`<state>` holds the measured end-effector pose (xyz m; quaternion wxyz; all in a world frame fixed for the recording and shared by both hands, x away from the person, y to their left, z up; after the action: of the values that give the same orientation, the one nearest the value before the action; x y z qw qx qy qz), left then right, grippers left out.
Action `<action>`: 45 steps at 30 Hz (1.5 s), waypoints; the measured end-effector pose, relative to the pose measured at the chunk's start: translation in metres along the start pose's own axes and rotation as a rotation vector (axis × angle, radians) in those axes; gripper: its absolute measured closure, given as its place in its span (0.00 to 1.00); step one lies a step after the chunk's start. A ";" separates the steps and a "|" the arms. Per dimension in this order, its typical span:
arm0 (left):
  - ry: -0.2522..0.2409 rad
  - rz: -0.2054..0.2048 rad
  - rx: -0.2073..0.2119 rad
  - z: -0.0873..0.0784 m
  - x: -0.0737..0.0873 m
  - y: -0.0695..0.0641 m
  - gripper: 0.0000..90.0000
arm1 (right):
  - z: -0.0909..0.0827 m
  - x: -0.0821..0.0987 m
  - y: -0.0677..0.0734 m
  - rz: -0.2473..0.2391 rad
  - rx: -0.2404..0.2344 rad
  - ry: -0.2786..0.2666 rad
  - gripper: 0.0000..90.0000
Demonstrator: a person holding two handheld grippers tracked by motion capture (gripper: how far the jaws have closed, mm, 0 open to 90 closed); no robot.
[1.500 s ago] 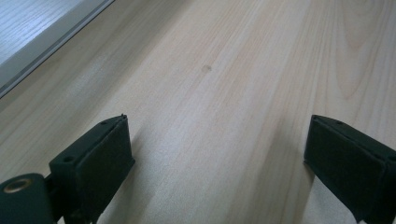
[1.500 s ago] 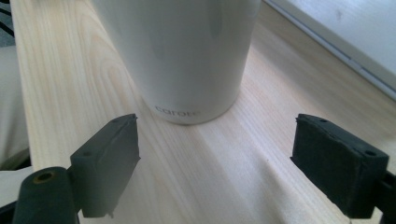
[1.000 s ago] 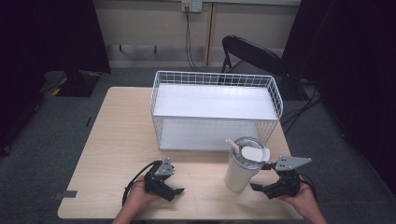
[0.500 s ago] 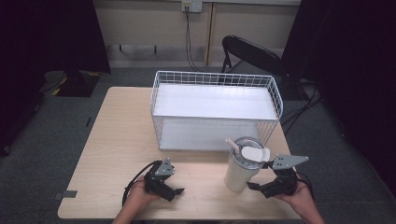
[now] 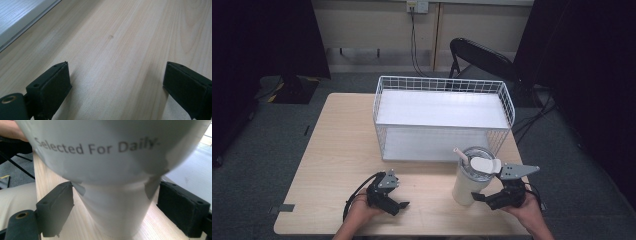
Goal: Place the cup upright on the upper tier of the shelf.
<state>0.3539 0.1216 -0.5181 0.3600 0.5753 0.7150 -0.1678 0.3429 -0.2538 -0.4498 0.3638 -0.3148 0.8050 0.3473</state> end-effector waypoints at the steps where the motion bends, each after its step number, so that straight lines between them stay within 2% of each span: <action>1: 0.000 0.000 0.000 0.000 0.000 0.000 0.07 | 0.000 0.000 0.000 0.000 0.000 0.000 0.14; 19: 0.001 0.001 0.000 0.000 0.000 0.000 0.07 | 0.016 0.002 0.004 -0.010 0.023 -0.084 0.09; 30: 0.001 0.000 0.000 0.000 0.000 0.000 0.07 | 0.019 0.003 0.001 -0.029 -0.004 -0.102 0.09; 37: 0.002 0.001 0.000 0.000 0.000 0.000 0.07 | 0.021 0.003 0.002 -0.033 0.005 -0.108 0.09; 42: 0.002 0.000 0.000 0.000 0.000 0.000 0.07 | 0.021 0.005 0.001 -0.034 -0.005 -0.124 0.09; 45: 0.002 0.000 0.000 0.000 0.000 0.000 0.07 | 0.023 0.008 -0.001 -0.030 -0.020 -0.163 0.09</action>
<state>0.3541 0.1215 -0.5181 0.3595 0.5756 0.7152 -0.1672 0.3478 -0.2384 -0.4678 0.4298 -0.3011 0.7644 0.3745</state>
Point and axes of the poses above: each handheld gripper's, and its own axes: z roughly forward along the jaws, x roughly out of its underside, y roughly to its left, the point moved 2 cm from there along z, roughly forward along the jaws, and after that the axes turned 15 degrees about z, right-handed, at the moved point
